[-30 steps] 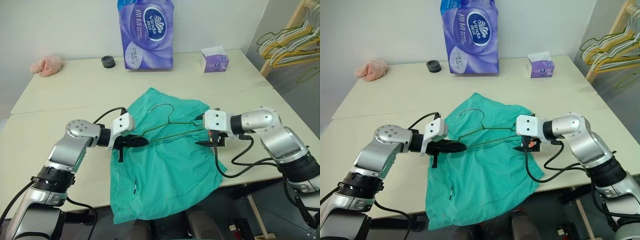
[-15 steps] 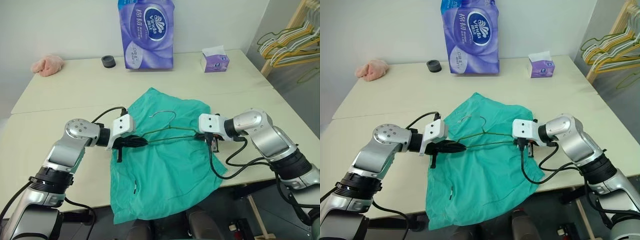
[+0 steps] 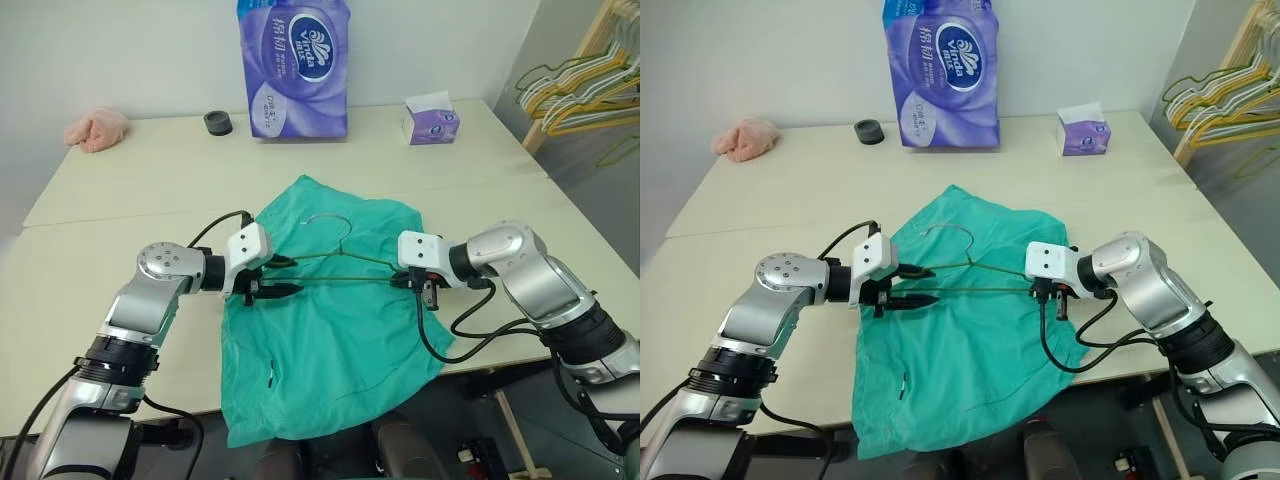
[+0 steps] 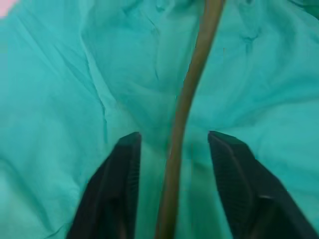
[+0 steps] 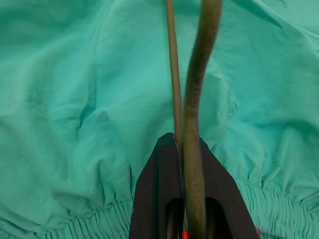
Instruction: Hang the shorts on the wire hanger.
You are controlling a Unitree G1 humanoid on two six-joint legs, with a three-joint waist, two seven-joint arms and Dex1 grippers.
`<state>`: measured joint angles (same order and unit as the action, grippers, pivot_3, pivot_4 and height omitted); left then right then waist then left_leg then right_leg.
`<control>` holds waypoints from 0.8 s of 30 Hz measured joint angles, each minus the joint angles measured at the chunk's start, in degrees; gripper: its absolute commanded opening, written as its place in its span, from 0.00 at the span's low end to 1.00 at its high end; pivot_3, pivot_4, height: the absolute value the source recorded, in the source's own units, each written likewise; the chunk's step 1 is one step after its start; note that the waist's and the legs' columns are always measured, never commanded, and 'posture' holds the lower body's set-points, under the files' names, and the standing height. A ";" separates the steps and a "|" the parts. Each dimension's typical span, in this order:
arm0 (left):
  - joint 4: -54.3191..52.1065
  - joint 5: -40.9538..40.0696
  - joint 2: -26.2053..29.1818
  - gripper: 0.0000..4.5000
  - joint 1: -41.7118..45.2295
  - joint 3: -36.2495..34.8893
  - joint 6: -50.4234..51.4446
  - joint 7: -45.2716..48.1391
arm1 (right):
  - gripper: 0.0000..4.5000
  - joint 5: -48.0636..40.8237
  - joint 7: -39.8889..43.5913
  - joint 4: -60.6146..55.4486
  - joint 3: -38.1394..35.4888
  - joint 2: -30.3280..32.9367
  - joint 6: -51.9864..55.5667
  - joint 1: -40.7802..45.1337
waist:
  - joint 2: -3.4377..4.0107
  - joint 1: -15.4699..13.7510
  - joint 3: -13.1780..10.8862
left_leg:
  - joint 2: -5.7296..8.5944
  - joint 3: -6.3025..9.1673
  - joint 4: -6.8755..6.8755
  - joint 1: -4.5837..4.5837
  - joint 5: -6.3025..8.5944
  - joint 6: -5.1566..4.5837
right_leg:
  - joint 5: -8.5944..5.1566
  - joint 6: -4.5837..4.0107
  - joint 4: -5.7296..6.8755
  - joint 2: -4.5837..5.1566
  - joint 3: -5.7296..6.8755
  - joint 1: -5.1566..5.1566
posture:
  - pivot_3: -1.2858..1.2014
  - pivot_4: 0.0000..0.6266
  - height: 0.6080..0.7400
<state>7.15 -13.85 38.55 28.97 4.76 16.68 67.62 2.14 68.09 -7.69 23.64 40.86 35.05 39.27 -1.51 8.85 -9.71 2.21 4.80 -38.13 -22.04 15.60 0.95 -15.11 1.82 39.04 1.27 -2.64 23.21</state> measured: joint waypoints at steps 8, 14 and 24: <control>3.22 -4.22 0.25 0.64 0.41 -9.18 4.61 -7.06 | 0.00 -6.34 -1.35 -6.29 -8.70 4.41 9.63 -7.97 | 0.01 -0.51 0.01 | 0.00 0.01 0.02 0.01 0.00 0.00 | 0.00 0.00 0.00 0.00 0.01 0.01 | 0.44 0.22 1.00; 4.47 -4.32 0.26 0.64 -0.74 -10.62 5.86 -8.76 | 0.00 -13.02 -5.10 -13.98 -20.80 6.73 19.88 -20.22 | -0.02 -1.12 0.02 | 0.01 0.02 0.00 -0.04 0.00 0.00 | 0.00 0.00 -0.03 0.03 0.00 -0.01 | 0.43 0.23 1.00; -3.16 -9.96 -2.25 0.64 -3.17 -4.83 4.97 3.02 | 0.00 -24.34 -10.00 -23.87 -46.83 5.93 35.09 -42.68 | 0.00 -0.88 0.04 | 0.02 -0.07 -0.01 -0.01 0.00 -0.01 | 0.00 0.02 -0.02 0.00 -0.03 -0.08 | 0.40 0.23 1.00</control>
<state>3.98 -23.81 36.31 25.81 -0.06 21.65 70.64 -22.20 58.09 -31.55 -23.19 46.79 70.15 -3.41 -1.51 7.97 -9.67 2.23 4.73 -38.14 -22.05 15.60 0.94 -15.11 1.84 39.03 1.27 -2.67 23.13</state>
